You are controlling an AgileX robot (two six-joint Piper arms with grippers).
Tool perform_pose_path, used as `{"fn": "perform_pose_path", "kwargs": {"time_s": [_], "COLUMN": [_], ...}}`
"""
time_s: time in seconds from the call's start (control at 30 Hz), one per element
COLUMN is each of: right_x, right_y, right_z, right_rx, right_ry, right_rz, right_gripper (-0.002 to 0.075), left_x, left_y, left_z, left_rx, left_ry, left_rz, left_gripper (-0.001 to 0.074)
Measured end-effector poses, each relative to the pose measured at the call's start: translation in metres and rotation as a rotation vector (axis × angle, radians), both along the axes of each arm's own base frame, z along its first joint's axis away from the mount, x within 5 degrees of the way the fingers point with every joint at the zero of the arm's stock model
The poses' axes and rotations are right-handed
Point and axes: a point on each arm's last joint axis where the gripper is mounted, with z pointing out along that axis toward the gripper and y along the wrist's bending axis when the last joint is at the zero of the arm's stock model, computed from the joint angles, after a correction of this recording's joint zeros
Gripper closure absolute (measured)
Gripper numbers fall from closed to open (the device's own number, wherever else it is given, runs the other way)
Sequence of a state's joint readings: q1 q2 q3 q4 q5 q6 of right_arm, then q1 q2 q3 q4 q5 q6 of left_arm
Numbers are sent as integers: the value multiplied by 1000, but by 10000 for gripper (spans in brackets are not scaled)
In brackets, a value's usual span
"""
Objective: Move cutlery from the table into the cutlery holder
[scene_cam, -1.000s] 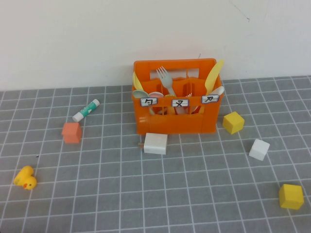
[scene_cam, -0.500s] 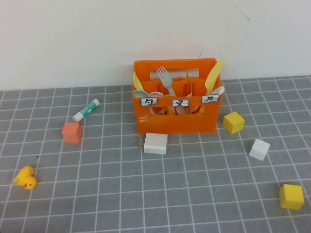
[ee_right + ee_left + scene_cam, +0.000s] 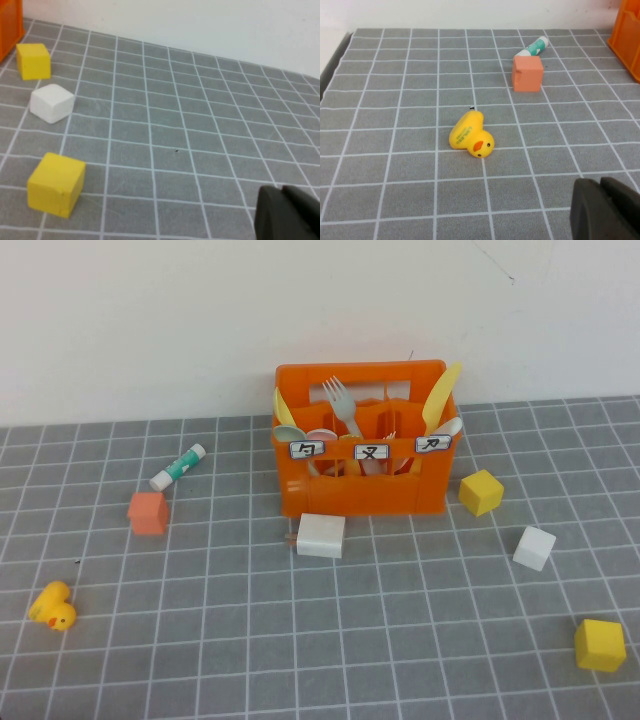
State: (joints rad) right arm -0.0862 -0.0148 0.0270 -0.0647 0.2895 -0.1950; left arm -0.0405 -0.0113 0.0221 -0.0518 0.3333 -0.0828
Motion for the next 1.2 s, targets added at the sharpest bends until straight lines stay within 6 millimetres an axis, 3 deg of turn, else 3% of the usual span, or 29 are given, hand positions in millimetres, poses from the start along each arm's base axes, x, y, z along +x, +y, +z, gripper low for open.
{"fn": "perform_pose_path", "kwargs": {"time_s": [0.77,1.2], "right_x": [-1,-1], "right_y": [2,4], "right_z": [-4,-4], "right_rx": [1,93], "right_ry": [41,37], "right_rz": [41,56], "right_gripper": [727,727], "left_x": [0,0], "left_y": [0,0], "left_z": [0,0], "left_rx": [-3,-3], "left_ry": [0,0], "left_rz": [1,1], "left_gripper": [736,736]}}
